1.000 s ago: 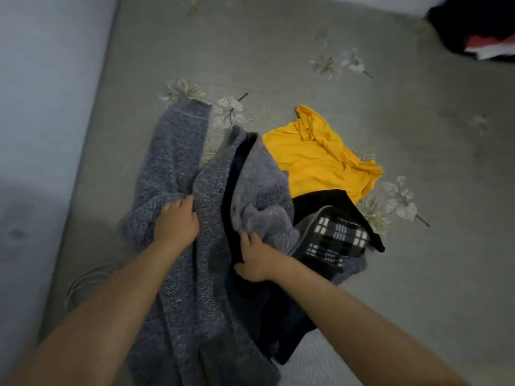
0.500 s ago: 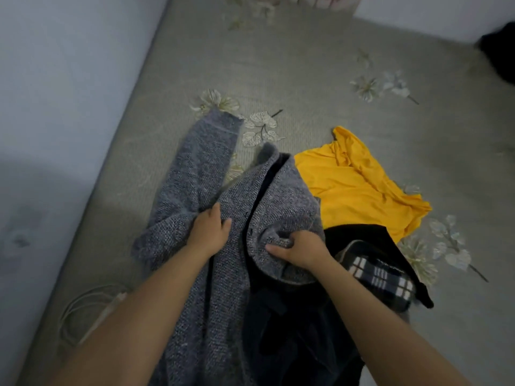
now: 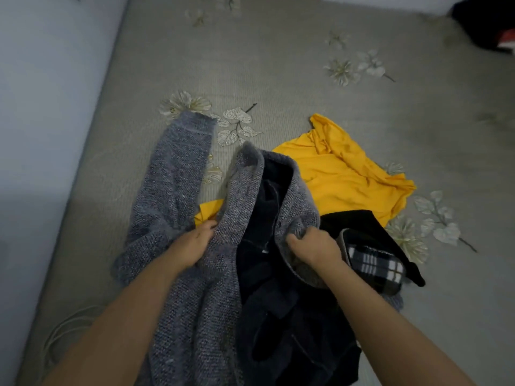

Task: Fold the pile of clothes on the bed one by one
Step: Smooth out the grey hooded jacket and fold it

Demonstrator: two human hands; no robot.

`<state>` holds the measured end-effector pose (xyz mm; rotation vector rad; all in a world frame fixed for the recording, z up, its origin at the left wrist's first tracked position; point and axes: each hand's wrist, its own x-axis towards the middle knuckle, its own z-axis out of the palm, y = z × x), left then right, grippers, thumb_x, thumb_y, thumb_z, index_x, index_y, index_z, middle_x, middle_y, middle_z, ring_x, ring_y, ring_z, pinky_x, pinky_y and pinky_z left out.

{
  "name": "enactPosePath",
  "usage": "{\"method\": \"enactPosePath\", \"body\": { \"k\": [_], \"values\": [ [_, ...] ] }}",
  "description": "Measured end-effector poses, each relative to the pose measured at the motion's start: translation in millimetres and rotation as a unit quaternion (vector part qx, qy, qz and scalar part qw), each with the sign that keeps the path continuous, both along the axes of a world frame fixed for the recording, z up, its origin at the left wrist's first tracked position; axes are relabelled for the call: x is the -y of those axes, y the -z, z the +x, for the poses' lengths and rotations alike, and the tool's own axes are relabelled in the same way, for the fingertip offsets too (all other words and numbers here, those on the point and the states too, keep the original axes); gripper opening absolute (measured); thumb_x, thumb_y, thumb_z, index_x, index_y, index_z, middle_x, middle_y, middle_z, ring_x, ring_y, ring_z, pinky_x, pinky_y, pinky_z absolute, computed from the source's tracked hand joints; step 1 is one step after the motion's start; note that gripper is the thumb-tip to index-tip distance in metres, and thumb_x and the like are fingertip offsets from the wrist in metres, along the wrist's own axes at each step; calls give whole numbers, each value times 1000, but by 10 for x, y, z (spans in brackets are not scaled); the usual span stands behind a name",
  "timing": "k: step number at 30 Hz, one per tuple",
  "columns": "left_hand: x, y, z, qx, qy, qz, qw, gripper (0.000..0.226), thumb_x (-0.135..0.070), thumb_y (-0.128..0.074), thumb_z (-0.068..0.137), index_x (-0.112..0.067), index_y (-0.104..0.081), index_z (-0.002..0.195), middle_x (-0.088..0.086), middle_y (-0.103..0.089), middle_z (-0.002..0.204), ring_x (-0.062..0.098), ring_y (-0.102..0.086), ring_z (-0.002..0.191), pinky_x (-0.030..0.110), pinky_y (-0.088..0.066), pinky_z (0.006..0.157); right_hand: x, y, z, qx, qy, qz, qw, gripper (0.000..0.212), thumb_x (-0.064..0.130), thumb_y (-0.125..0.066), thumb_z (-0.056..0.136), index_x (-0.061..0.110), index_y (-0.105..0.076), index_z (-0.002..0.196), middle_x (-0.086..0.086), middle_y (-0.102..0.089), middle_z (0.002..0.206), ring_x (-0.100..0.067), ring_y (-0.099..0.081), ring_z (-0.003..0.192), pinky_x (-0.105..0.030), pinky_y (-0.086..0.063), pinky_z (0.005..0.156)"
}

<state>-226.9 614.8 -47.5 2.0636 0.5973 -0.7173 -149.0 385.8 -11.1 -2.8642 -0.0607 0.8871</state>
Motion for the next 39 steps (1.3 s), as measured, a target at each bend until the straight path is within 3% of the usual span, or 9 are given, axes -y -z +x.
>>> {"method": "enactPosePath", "body": {
  "k": [3, 8, 11, 14, 15, 22, 29, 34, 39],
  "values": [
    [-47, 5, 110, -36, -11, -60, 997, 53, -39, -28, 99, -22, -12, 146, 8, -20, 152, 28, -25, 137, 40, -23, 111, -130, -38, 167, -31, -35, -29, 999, 56, 60, -44, 85, 7, -42, 69, -4, -45, 68, -24, -50, 64, -28, -33, 52],
    [121, -10, 80, -6, -5, 72, 997, 65, -44, -46, 92, -11, -24, 144, 11, -34, 146, 30, -35, 131, 44, -30, 106, -31, 40, 143, -68, -80, -21, 994, 33, 27, -49, 92, 13, -38, 64, -2, -42, 68, -24, -49, 75, -32, -37, 60],
    [197, -206, 25, 116, 25, 166, 979, 41, -31, -47, 94, -7, -44, 127, 15, -58, 105, 32, -50, 110, 37, -40, 85, 207, -206, 177, -37, -74, 45, 996, 37, 28, -49, 94, 18, -30, 64, -1, -37, 64, -19, -43, 64, -29, -32, 53],
    [344, -589, 26, 245, -14, 192, 950, 31, -21, -47, 94, -5, -49, 120, 11, -58, 79, 31, -56, 85, 36, -35, 72, 464, -624, 234, 49, -41, 160, 985, 17, 20, -49, 94, 7, -48, 104, -11, -55, 83, -27, -54, 75, -28, -29, 53],
    [399, -746, 46, 271, -28, 181, 945, 29, -20, -47, 94, -3, -48, 117, 9, -57, 76, 31, -57, 79, 35, -35, 66, 520, -789, 246, 84, -44, 192, 977, 38, 17, -49, 94, 4, -40, 128, -14, -59, 86, -33, -56, 80, -28, -27, 55],
    [845, -2093, 183, 401, -24, 299, 866, 31, -23, -41, 96, 1, -48, 113, 23, -58, 102, 36, -56, 88, 37, -37, 66, 799, -1997, 400, 297, -72, 309, 901, 24, 22, -52, 90, 10, -64, 107, -20, -68, 90, -32, -61, 85, -29, -33, 66],
    [1578, -3792, 58, 455, -74, 472, 751, 38, -26, -57, 87, 5, -49, 107, 26, -54, 98, 38, -53, 89, 41, -40, 71, 1497, -3367, 546, 488, -232, 234, 808, 63, 61, -55, 77, 12, -53, 117, -12, -67, 89, -30, -62, 80, -30, -37, 57],
    [2230, -4838, -17, 478, -106, 549, 677, 47, -30, -55, 87, 5, -42, 116, 26, -46, 105, 37, -46, 95, 43, -35, 77, 2160, -4383, 483, 653, -254, 256, 666, 66, 39, -84, 54, -6, -65, 99, -18, -63, 57, -31, -56, 38, -27, -39, 31],
    [2897, -5553, -182, 516, -105, 589, 614, 61, -44, -56, 84, -23, -20, 128, 24, -43, 103, 34, -43, 89, 40, -32, 73, 2837, -5107, 354, 675, -251, 269, 640, 70, 39, -74, 71, -1, -52, 124, -25, -66, 85, -39, -62, 61, -38, -47, 48]
  ]
}}
